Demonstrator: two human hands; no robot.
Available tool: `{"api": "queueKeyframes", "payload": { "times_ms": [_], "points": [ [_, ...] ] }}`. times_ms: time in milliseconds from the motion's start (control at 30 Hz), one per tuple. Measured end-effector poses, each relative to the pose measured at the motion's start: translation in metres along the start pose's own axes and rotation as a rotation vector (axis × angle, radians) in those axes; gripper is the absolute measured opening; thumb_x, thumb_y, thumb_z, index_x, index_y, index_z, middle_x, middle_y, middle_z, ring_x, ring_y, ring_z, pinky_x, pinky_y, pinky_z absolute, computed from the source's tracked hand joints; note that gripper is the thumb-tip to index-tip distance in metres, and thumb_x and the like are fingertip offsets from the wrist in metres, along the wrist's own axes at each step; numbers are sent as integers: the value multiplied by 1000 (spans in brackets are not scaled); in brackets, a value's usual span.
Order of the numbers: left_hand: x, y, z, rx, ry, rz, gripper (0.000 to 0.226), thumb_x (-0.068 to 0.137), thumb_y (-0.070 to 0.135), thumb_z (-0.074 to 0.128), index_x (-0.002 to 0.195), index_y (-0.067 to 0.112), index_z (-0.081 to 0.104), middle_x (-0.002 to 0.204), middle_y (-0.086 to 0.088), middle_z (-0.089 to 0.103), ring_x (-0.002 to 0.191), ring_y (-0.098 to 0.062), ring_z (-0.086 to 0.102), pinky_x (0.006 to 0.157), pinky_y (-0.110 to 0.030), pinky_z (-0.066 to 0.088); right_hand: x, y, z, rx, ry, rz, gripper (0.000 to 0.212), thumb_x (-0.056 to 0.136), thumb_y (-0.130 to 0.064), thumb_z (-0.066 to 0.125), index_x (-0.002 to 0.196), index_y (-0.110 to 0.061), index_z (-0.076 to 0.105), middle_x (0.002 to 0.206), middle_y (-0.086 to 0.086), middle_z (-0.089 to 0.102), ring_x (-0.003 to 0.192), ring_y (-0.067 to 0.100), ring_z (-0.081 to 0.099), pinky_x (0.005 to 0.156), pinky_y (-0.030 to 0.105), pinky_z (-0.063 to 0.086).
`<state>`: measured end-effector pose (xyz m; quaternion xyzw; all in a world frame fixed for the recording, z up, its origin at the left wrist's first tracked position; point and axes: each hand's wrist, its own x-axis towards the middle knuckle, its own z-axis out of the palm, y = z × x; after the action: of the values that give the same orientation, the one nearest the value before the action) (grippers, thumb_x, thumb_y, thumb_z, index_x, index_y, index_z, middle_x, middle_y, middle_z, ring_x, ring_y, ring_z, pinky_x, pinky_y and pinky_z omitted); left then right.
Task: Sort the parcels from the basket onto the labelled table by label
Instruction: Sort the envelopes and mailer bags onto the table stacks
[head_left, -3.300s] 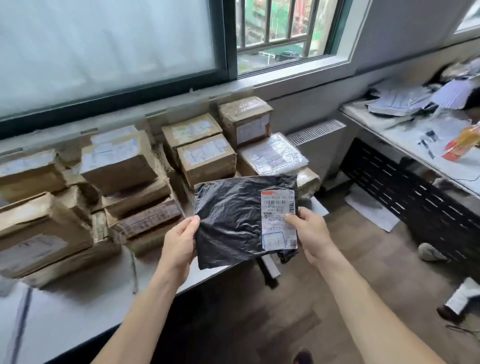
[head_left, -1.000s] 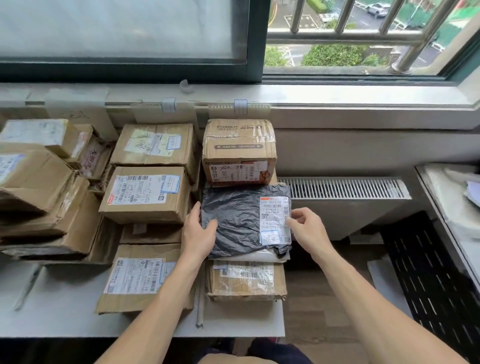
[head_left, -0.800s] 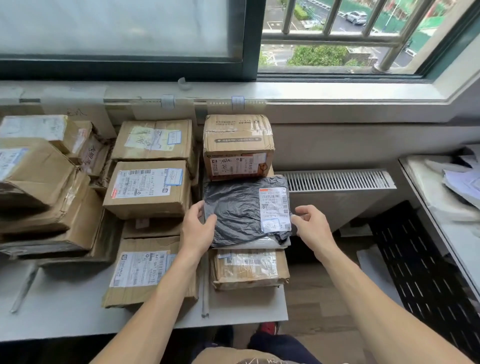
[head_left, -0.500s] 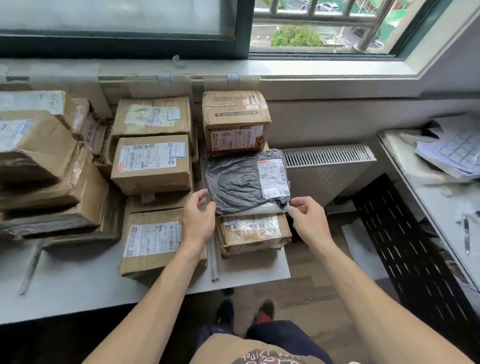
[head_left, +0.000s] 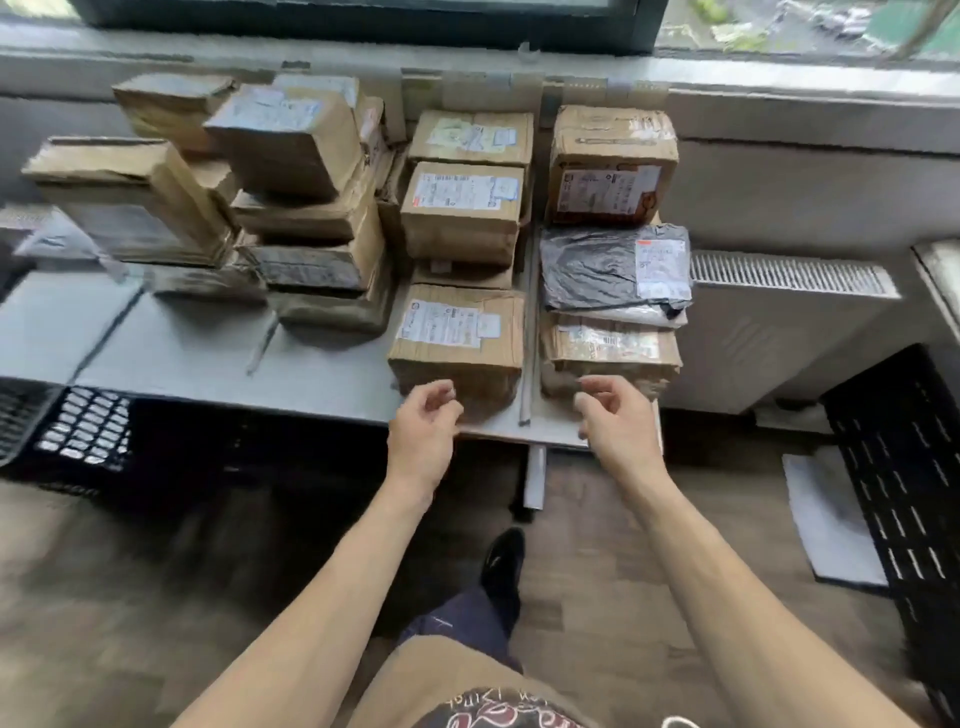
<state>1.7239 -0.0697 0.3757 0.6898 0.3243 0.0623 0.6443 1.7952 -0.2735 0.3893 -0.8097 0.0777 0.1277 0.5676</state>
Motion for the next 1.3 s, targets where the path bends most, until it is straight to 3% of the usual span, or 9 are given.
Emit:
{"api": "queueKeyframes", "payload": {
  "times_ms": [167, 400, 633, 867, 1067, 1300],
  "points": [
    [-71, -42, -81, -43, -75, -153, 30, 105, 10, 57, 132, 20, 61, 127, -3, 67, 112, -18, 71, 96, -39, 58, -78, 35, 61, 32, -165, 80, 17, 95, -12, 60, 108, -19, 69, 83, 8, 68, 57, 10, 58, 60, 29, 46],
    [-126, -82, -173, -299, 224, -308, 26, 107, 12, 53, 131, 8, 63, 121, -12, 71, 107, -25, 73, 92, -41, 58, -148, 40, 133, 50, -310, 148, 18, 92, -10, 60, 102, -22, 70, 90, 9, 69, 56, 11, 59, 61, 28, 43],
    [-147, -108, -290, -451, 367, -303, 24, 104, 17, 58, 126, 10, 66, 115, -9, 74, 105, -24, 74, 86, -38, 58, -206, 10, 236, -40, -437, 55, 18, 96, -11, 57, 102, -22, 69, 90, 8, 69, 62, 11, 61, 62, 26, 43],
    [-155, -144, -458, -623, 425, -308, 20, 102, 19, 60, 120, 14, 69, 112, -7, 76, 100, -22, 76, 78, -34, 56, -307, -17, 405, -105, -545, 38, 14, 102, -18, 56, 106, -20, 69, 91, 5, 71, 64, 10, 62, 57, 23, 45],
    [-145, -141, -587, -605, 398, -260, 20, 103, 25, 61, 120, 15, 67, 115, -8, 75, 99, -21, 76, 84, -37, 58, -384, -56, 531, -175, -698, -19, 15, 102, -21, 55, 110, -22, 67, 94, 5, 74, 65, 9, 64, 60, 25, 49],
    [-114, -138, -691, -562, 362, -222, 28, 105, 22, 58, 131, 13, 60, 122, -7, 71, 111, -23, 71, 94, -39, 56, -401, -85, 638, -201, -741, -48, 17, 103, -23, 54, 115, -19, 66, 94, 7, 72, 62, 8, 64, 58, 23, 51]
  ]
}}
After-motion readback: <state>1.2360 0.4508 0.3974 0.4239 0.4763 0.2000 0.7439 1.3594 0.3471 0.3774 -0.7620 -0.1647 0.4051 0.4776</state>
